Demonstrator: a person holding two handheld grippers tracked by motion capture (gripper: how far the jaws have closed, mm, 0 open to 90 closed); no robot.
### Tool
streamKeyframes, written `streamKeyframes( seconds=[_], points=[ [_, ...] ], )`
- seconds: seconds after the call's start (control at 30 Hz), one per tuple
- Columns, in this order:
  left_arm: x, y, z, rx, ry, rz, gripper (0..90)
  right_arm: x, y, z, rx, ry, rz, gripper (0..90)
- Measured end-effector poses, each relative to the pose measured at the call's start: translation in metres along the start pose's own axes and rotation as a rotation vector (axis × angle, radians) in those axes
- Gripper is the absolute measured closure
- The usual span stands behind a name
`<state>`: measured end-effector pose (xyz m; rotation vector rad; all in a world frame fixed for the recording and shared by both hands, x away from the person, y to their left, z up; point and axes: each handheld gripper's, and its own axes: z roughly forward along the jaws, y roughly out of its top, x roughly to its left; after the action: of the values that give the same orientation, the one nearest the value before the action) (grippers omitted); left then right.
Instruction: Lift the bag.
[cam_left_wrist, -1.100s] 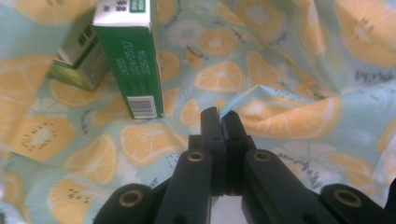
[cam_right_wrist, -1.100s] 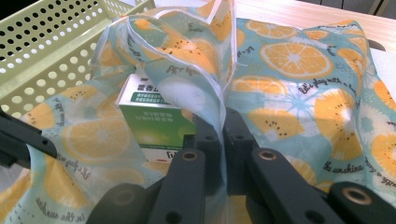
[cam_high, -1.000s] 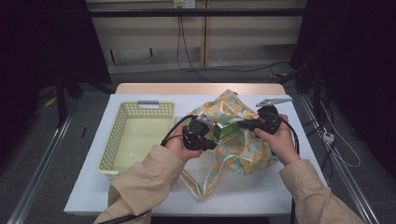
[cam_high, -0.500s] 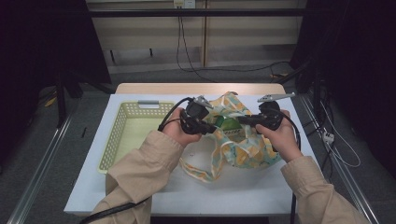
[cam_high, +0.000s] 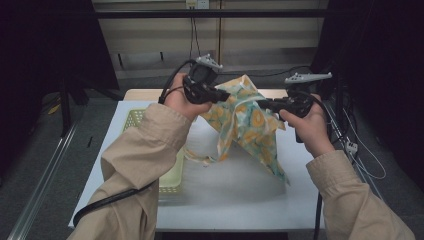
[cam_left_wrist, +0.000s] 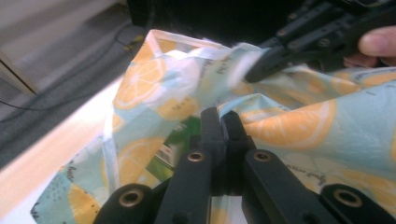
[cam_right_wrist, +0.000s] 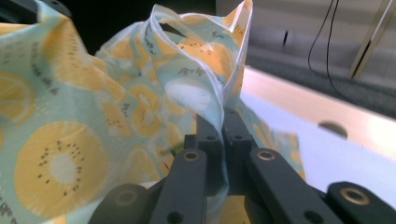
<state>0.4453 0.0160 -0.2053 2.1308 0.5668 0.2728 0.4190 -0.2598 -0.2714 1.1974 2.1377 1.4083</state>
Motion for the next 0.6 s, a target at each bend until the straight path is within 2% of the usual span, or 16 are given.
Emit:
streamKeyframes(
  seconds=[0.1, 0.27, 0.4, 0.5, 0.6],
  points=[
    [0.006, 0.007, -0.003, -0.017, 0.001, -0.011, 90.0, 0.002, 0.012, -0.006, -0.038, 0.01, 0.003, 88.4],
    [0.012, 0.007, -0.006, -0.055, 0.006, -0.053, 90.0, 0.005, 0.018, -0.008, -0.043, 0.017, -0.004, 88.5],
    [0.014, 0.001, -0.003, -0.033, -0.003, -0.052, 90.0, 0.007, 0.011, 0.0, -0.01, 0.03, -0.011, 88.4],
    [0.016, -0.005, 0.001, -0.029, -0.028, -0.072, 90.0, 0.008, 0.005, 0.007, 0.002, 0.041, -0.012, 88.4],
    [0.017, -0.011, 0.003, -0.025, -0.034, -0.086, 89.7, 0.009, 0.001, 0.014, 0.011, 0.053, -0.001, 87.8]
  ],
)
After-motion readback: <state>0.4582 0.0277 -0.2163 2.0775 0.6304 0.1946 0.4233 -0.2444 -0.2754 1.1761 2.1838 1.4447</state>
